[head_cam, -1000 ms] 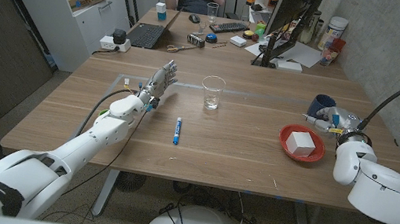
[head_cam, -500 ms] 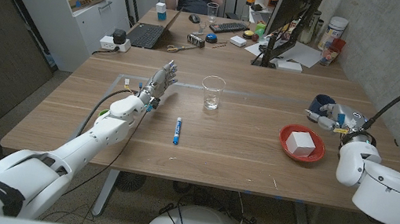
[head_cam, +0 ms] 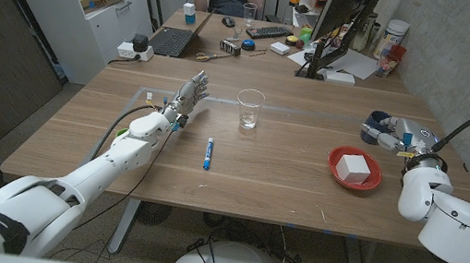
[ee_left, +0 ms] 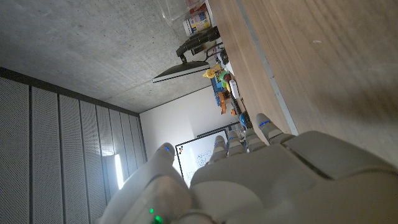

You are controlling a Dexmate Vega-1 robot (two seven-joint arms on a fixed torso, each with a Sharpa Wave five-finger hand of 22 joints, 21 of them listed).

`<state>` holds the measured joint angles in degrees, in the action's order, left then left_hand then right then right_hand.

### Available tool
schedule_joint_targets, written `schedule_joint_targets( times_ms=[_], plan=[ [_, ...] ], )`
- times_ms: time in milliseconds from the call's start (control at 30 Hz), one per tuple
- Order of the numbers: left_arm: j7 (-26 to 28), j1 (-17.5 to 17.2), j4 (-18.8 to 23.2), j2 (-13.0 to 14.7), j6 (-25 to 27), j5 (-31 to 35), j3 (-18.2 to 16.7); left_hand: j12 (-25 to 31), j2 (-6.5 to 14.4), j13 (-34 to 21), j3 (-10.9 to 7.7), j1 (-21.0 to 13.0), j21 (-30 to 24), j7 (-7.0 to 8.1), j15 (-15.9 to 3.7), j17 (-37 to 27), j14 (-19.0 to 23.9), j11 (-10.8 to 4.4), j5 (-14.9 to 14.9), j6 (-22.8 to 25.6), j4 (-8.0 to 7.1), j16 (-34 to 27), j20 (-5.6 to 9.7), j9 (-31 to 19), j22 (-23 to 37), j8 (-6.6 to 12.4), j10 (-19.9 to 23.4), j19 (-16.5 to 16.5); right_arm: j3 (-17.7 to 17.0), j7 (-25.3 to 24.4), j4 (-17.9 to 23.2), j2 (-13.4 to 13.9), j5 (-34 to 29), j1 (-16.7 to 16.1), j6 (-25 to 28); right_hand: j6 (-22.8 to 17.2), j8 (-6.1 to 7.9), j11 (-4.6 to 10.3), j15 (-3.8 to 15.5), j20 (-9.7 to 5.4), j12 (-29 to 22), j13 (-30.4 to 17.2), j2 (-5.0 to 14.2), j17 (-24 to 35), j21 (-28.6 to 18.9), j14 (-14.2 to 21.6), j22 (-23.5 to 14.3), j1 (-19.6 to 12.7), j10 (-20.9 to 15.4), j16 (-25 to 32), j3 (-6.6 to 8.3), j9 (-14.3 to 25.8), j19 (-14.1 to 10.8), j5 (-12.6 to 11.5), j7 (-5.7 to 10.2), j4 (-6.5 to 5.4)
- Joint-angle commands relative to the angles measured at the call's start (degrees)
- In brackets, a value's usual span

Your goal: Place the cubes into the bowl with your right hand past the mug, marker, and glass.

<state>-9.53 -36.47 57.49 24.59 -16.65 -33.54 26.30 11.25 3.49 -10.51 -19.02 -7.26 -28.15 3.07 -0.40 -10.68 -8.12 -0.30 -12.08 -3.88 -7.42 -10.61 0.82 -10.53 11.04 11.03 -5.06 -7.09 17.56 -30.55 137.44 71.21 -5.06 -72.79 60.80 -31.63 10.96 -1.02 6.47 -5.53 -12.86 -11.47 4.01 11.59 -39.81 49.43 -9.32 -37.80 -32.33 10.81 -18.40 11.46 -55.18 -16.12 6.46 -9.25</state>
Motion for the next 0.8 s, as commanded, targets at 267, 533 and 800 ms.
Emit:
schedule_joint_targets(
  times_ms=[267,533,800],
  plan=[
    [0.03,-0.92,0.80,0.41,-0.10,-0.51,-0.43,0.31,0.54,-0.10,0.19,0.14,0.06,-0.03,-0.09,-0.12,-0.47,-0.06,-0.27,-0.13,-0.10,-0.25,-0.13,-0.09,0.15,0.02,-0.06,0.06,-3.32,-1.15,1.59,0.16,-2.81,-2.84,-0.96,-1.91,0.80,-0.13,2.62,0.70,-0.18,0.03,0.27,0.06,2.13,-0.21,0.01,0.59,-0.35,0.32,-0.13,-0.10,1.94,-0.74,-0.28,0.57],
    [0.15,-1.34,1.15,0.58,-0.40,-0.63,-0.64,0.28,0.56,-0.10,0.26,0.11,0.11,-0.01,-0.09,-0.12,-0.48,-0.07,-0.28,-0.15,-0.09,-0.24,-0.14,-0.09,0.16,0.01,-0.13,0.04,-3.24,-1.42,2.51,0.91,-5.33,-3.05,-0.65,-3.26,1.22,-0.01,2.64,0.95,-0.34,0.05,0.64,0.06,2.79,-0.39,-0.03,0.40,-0.67,0.32,0.08,-0.12,1.99,-0.98,-0.48,0.78],
    [-0.10,-1.81,1.33,0.75,-0.70,-1.06,-0.95,0.30,0.59,-0.10,0.32,0.08,0.15,-0.03,-0.05,-0.11,-0.47,-0.23,-0.29,-0.14,-0.09,-0.24,-0.14,-0.09,0.16,0.01,-0.07,0.05,-3.51,-0.94,3.41,1.12,-6.92,-3.10,-0.39,-3.71,1.23,0.18,3.00,1.23,-0.68,0.06,1.07,0.05,3.84,0.06,-0.08,-0.03,-1.47,0.54,0.35,-0.14,2.89,-1.21,-0.41,1.09]
  ],
)
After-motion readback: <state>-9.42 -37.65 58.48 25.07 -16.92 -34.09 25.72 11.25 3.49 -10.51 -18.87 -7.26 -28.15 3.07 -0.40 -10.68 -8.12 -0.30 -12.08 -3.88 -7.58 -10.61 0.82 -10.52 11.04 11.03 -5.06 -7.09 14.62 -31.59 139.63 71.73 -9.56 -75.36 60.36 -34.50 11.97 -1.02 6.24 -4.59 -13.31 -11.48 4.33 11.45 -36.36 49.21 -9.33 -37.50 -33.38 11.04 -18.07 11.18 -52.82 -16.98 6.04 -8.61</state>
